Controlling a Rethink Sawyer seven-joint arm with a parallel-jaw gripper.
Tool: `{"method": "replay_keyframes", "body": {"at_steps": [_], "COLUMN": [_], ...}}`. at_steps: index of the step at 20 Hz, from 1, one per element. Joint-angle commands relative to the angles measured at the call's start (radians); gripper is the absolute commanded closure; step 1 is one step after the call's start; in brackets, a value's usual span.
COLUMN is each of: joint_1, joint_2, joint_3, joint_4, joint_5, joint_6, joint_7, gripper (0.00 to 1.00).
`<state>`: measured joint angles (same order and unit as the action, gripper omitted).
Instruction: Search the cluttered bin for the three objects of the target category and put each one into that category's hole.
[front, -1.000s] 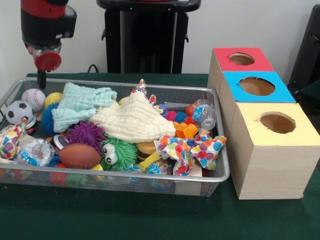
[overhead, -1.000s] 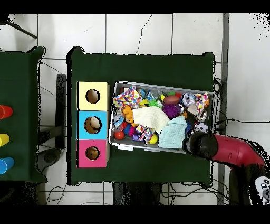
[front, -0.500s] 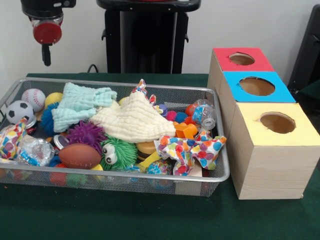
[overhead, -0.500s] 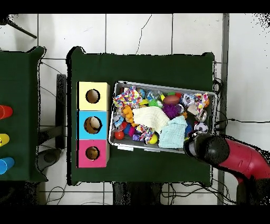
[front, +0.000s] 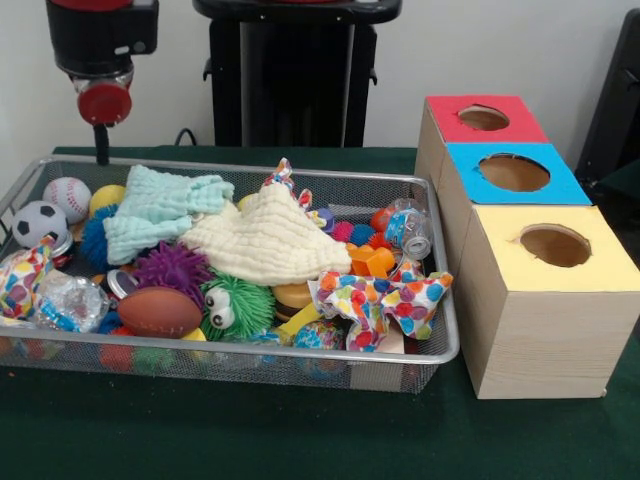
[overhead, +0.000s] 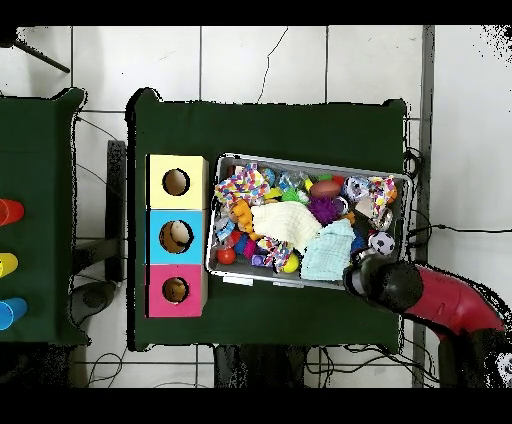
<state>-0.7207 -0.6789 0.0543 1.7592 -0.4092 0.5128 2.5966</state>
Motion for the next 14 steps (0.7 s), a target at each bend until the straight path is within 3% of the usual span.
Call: {"method": "replay_keyframes", "body": {"at_steps": [1,6,12,13,14], "joint_1": [0.024,0.054,0.080,0.082,0.081], "joint_2": [0.154,0.216,0.253,0.256,0.256], "joint_3": [0.018,-0.038,-0.112,-0.119,-0.120], "joint_4": [-0.023,-0.050,-0.120,-0.127,-0.130], "joint_5": [-0.062,-0.071,-0.113,-0.115,-0.120], "joint_6": [-0.118,-0.159,-0.181,-0.185,-0.188], "joint_7": [-0.004,0.030,0.006,0.001,-0.003], "gripper": [1.00,1.00,1.00,0.00,0.00]}}
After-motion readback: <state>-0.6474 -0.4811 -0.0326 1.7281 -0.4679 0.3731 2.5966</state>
